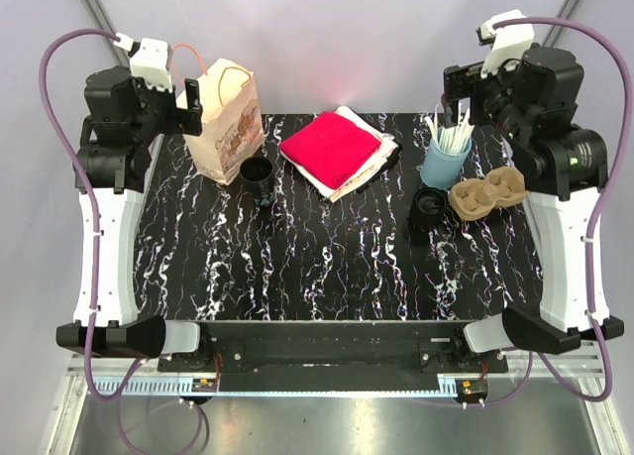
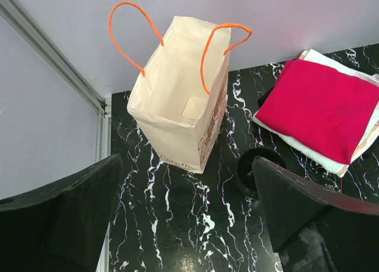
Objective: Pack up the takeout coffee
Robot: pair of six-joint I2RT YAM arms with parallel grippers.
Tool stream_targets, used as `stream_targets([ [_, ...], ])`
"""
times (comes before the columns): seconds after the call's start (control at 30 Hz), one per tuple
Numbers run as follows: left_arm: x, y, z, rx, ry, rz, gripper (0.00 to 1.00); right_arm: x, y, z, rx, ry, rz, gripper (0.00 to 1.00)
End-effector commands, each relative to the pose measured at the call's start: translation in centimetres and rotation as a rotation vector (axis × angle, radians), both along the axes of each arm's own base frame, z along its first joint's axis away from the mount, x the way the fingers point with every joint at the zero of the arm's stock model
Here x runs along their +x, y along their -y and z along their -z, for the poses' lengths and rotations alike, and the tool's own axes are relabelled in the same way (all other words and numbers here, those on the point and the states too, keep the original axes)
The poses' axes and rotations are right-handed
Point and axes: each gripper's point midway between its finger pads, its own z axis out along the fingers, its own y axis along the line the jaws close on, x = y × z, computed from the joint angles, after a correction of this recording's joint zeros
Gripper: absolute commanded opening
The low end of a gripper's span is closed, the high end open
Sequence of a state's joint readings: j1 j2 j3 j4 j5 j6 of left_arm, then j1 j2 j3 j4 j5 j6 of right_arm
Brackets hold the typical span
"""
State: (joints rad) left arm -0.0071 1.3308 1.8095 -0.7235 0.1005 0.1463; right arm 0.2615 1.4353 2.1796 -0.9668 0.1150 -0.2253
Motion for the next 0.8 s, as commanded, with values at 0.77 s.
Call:
stream_targets([
  [0.77, 0.9, 3.7, 13.4, 0.049, -0.248, 0.296, 0.99, 3.2, 14.8, 10.8, -0.223, -0.258, 0.298, 1.0],
])
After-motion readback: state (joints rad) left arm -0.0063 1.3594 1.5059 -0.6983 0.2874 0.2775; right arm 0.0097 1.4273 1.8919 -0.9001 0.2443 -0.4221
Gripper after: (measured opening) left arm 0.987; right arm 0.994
